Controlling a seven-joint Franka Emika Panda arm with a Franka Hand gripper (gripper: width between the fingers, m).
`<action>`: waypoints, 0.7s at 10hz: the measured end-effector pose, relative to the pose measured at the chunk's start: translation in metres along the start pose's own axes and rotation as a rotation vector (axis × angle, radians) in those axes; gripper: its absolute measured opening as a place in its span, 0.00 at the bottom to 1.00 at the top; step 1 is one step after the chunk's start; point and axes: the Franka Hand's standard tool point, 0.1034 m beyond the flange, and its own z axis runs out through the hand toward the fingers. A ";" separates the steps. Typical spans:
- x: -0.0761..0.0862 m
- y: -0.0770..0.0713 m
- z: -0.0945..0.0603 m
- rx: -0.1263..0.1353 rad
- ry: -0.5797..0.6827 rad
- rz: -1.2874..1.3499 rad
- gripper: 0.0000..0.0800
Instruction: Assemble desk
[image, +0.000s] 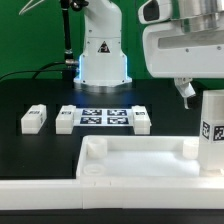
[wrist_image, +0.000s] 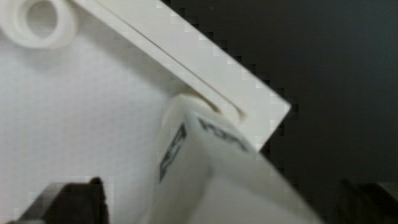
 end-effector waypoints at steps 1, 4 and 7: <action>0.001 0.001 0.000 -0.001 0.000 -0.094 0.81; 0.001 0.000 0.001 -0.038 -0.006 -0.459 0.81; -0.001 -0.004 0.002 -0.046 -0.014 -0.611 0.66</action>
Offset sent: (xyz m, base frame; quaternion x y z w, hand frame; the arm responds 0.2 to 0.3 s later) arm 0.0124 0.0110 0.0028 -0.0533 -0.0192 -0.4732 0.8791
